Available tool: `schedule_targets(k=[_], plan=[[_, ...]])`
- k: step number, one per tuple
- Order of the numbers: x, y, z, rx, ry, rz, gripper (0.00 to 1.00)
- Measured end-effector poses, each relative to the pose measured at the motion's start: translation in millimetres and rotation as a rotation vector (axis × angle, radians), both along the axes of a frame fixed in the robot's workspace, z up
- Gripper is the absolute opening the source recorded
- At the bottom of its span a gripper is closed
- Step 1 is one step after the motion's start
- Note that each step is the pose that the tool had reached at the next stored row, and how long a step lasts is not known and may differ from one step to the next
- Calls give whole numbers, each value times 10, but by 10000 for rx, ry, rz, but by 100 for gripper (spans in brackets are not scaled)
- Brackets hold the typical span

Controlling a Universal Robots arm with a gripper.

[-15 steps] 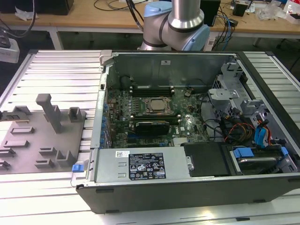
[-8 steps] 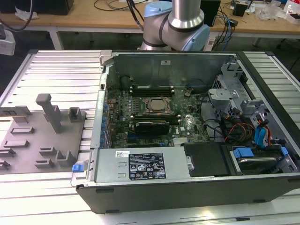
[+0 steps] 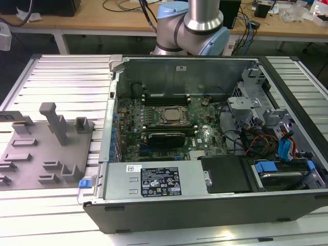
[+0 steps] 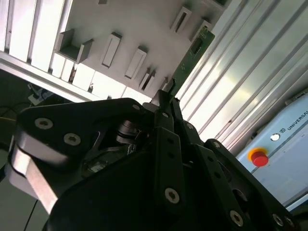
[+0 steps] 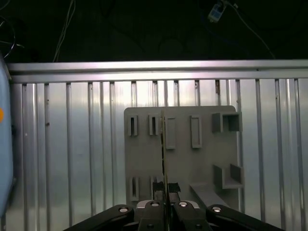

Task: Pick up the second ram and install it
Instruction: 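Pick up the second ram and move it above second insertion slot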

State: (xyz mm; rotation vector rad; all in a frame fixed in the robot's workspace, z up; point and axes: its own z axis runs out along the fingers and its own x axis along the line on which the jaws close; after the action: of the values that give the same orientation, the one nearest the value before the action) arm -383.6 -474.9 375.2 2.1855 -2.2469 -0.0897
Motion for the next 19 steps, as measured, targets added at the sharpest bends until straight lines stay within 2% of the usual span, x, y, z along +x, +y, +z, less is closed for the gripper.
schedule_targets(k=[3,7,13,19], plan=[[0,5,69,1,1,0,14],[0,9,122,1,0,0,14],[0,19,237,0,1,0,14],[0,21,277,1,0,0,14]])
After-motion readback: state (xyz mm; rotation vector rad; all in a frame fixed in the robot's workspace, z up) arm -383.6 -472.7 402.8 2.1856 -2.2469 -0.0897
